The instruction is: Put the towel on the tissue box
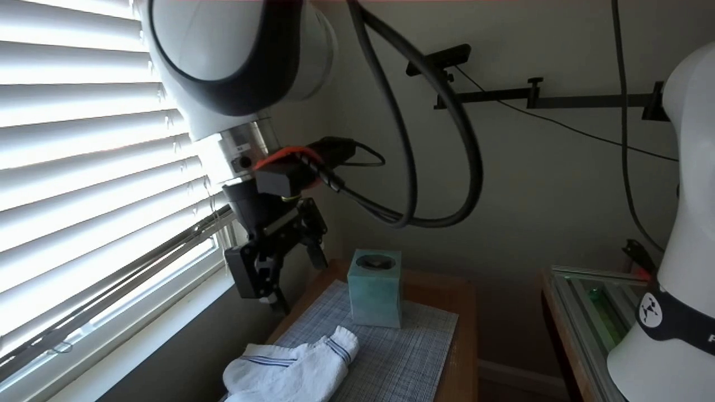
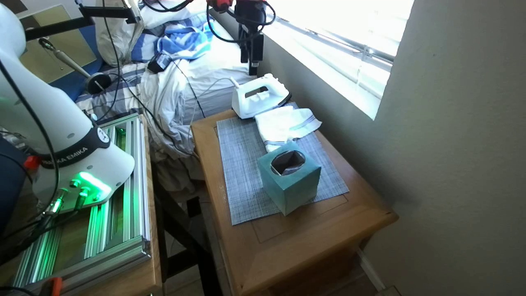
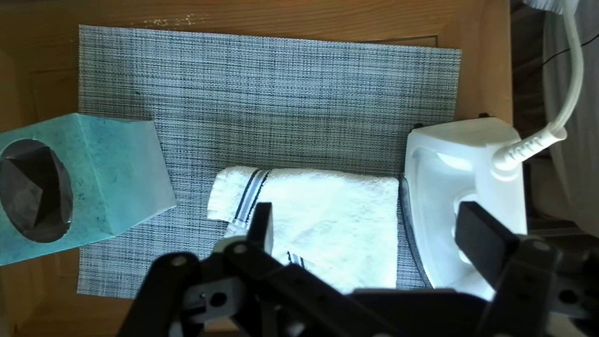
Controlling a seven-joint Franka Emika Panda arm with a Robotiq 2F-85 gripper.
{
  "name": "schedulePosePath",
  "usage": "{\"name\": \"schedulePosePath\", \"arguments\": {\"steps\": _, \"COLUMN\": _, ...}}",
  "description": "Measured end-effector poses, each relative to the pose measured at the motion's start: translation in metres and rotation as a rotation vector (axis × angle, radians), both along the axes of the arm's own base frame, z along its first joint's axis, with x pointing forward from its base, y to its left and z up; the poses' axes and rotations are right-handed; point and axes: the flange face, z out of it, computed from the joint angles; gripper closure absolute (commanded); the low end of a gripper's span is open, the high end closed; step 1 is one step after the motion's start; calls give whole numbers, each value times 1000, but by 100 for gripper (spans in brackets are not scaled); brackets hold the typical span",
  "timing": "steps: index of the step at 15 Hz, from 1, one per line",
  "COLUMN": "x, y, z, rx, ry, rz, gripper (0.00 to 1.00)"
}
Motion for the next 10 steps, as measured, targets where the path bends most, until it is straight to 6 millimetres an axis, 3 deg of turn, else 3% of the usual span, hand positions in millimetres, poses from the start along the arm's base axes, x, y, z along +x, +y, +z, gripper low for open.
{"name": "schedulePosePath", "arguments": {"steps": 5, "x": 1, "y": 1, "z": -2, "rx": 7, "ry": -11, "rz": -12, "gripper": 0}}
{"name": "schedulePosePath", "arguments": {"steps": 7, "x": 6, "y": -1, "z": -17, "rx": 26, "ry": -36, "rz": -36, "gripper": 0}}
{"name": "schedulePosePath", "arguments": {"steps": 10, "x": 13, "y": -6, "z": -57, "rx": 47, "ry": -84, "rz": -87, "gripper": 0}}
